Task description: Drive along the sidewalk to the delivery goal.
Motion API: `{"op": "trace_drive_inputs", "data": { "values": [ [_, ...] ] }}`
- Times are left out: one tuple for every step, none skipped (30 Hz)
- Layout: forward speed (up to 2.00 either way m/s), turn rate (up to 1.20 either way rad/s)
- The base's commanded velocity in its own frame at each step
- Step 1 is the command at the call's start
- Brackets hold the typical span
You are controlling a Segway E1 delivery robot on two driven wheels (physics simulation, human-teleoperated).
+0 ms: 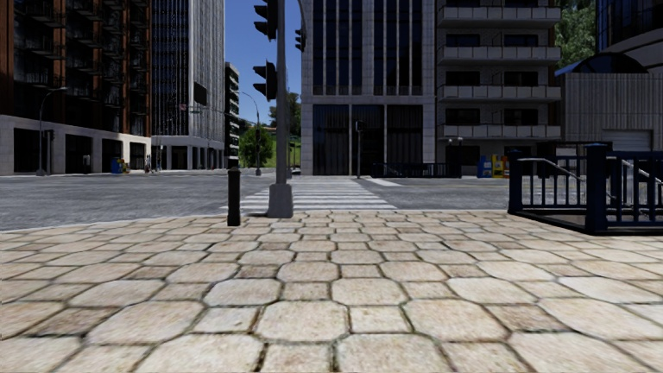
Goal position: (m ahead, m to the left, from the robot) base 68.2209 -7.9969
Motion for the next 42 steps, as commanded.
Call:
{"op": "trace_drive_inputs", "data": {
  "values": [
    [2.00, 0.00],
    [2.00, 0.00],
    [2.00, 0.00],
    [2.00, 0.00],
    [2.00, 0.00],
    [2.00, 0.00],
    [2.00, 0.00],
    [2.00, 0.00],
    [2.00, 0.00],
    [2.00, 0.00],
    [2.00, 0.00],
    [2.00, 0.00],
    [2.00, 0.00],
    [2.00, 0.00],
    [2.00, 0.00],
    [2.00, 0.00],
    [2.00, 0.00],
    [2.00, 0.00],
    [2.00, 0.00],
    [2.00, 0.00],
    [2.00, 0.00],
    [2.00, 0.00],
    [2.00, 0.00],
    [2.00, 0.00],
    [2.00, 0.00],
    [2.00, 0.00],
    [2.00, 0.00],
    [2.00, 0.00],
    [2.00, 0.00],
    [2.00, 0.00],
    [2.00, 0.00],
    [2.00, 0.00],
    [2.00, 0.00],
    [2.00, 0.00],
    [2.00, 0.00],
    [2.00, 0.00],
    [2.00, 0.00],
    [2.00, 0.00],
    [2.00, 0.00],
    [2.00, 0.00],
    [2.00, 0.00],
    [2.00, 0.00]
  ]
}}
